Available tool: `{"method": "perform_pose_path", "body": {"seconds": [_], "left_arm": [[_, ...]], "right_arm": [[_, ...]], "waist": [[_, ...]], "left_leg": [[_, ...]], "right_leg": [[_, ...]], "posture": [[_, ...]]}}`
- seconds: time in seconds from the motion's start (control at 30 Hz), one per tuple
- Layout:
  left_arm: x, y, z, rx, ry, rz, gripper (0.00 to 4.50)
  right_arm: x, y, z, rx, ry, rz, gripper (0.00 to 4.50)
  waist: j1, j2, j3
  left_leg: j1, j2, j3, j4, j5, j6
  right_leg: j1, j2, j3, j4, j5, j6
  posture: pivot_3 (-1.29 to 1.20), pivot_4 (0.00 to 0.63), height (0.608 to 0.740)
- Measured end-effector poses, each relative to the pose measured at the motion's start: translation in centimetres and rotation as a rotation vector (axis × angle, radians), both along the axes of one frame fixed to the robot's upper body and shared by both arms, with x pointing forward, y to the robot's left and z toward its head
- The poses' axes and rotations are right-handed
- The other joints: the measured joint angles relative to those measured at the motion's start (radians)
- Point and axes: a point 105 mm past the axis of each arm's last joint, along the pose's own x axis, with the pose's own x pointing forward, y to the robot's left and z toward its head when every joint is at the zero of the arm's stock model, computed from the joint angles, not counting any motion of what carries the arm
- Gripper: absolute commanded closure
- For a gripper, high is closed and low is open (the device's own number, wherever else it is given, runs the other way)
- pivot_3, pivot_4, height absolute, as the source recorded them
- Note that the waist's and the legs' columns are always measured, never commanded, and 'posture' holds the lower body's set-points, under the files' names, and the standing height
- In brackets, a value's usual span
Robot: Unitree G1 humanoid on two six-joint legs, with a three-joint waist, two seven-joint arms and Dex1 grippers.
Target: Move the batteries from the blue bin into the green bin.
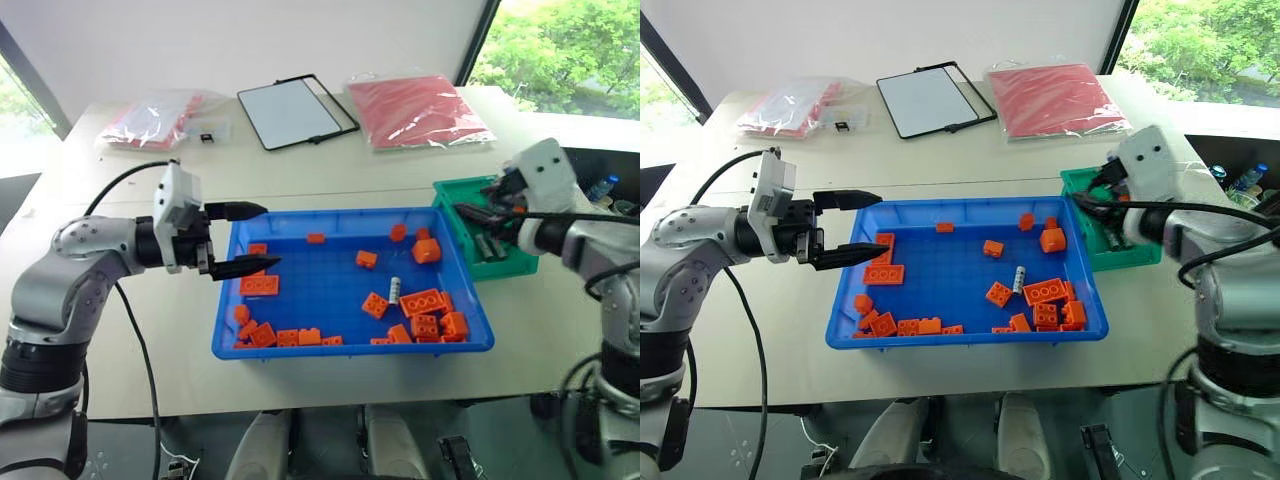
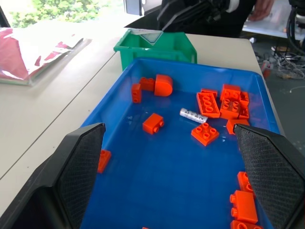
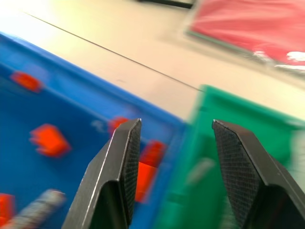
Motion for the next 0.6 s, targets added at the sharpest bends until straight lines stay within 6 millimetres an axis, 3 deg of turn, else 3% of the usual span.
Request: {"method": "perform_pose_path", "body": {"seconds": [0.1, 0.3, 0.6], "left_arm": [[0.0, 0.0, 0.0, 0.0, 0.0, 0.0, 0.0], [0.0, 0.0, 0.0, 0.0, 0.001, -0.002, 0.0], [-0.1, 0.2, -0.2, -0.001, 0.008, 0.006, 0.0]], "right_arm": [[-0.5, 1.3, -2.9, 0.135, 0.116, -0.016, 2.09], [-1.7, 1.5, -7.2, 0.242, 0.251, -0.111, 2.09], [-2.9, 2.9, -9.5, 0.285, 0.369, -0.077, 2.09]], "waist": [[0.007, 0.0, 0.0], [0.003, 0.0, 0.0], [-0.003, 0.0, 0.0]], "left_leg": [[0.0, -0.001, -0.001, 0.0, 0.0, 0.0], [-0.001, -0.003, 0.0, 0.001, 0.0, 0.0], [-0.001, -0.002, 0.0, 0.001, 0.0, 0.0]], "right_leg": [[0.001, 0.0, 0.0, 0.0, 0.0, 0.0], [0.0, -0.001, 0.001, 0.0, 0.001, 0.001], [0.0, 0.0, 0.001, 0.0, 0.001, 0.001]], "posture": [[0.0, 0.15, 0.735], [0.0, 0.15, 0.735], [0.0, 0.15, 0.735]]}}
